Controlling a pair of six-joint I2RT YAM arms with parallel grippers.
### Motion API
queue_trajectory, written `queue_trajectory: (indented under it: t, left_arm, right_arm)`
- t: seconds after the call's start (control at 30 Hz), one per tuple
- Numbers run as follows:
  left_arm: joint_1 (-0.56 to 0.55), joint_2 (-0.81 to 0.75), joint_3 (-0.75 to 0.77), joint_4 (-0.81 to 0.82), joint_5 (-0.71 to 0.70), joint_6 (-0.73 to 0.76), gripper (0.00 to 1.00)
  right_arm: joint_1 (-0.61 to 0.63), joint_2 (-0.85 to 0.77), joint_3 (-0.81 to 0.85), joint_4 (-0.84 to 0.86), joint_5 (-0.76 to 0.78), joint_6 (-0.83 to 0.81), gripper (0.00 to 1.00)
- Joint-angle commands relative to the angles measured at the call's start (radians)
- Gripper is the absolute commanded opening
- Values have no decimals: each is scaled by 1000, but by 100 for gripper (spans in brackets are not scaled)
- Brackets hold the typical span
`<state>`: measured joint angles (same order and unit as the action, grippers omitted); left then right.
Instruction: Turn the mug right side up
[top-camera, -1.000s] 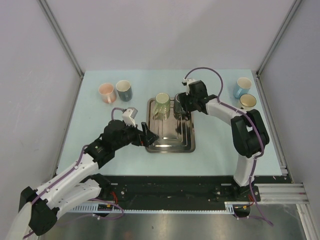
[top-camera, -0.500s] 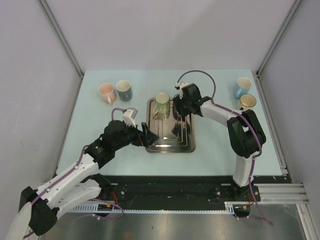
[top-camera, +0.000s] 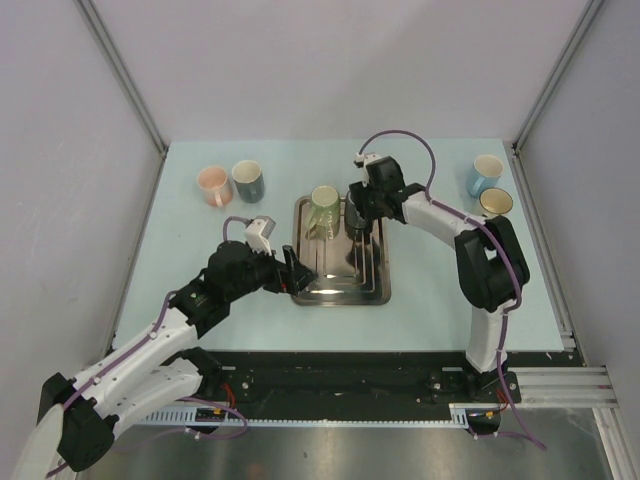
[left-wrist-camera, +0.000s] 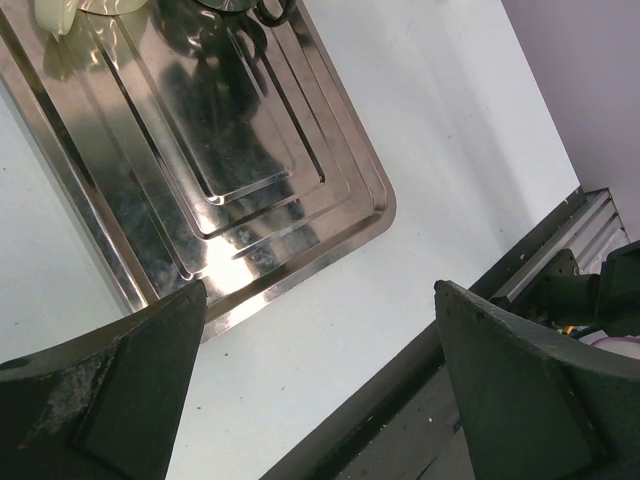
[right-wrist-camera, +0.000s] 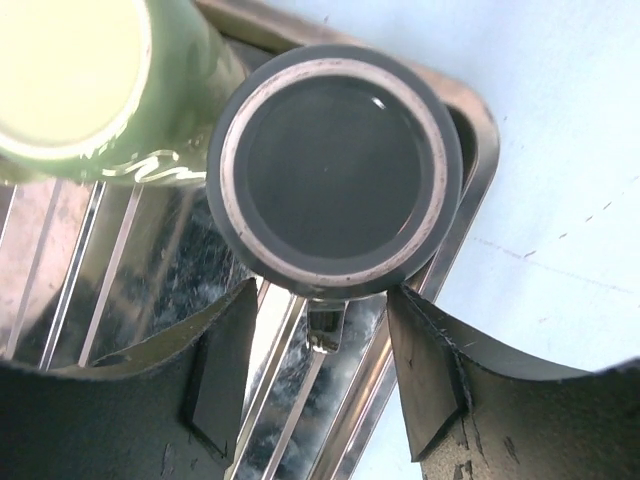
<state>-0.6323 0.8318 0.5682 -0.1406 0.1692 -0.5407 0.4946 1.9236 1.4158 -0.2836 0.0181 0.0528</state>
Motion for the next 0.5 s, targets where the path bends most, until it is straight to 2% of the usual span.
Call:
queue_trajectory:
  t: [0.0,0.47]
  left_arm:
    - [5,-16,-11,33,18,7,100]
    - [5,-11,-10,30,15,10,100]
  right_arm:
    - [-2,49,92,-32,11,10,58]
    - [-7,95,140,-66,2,12,48]
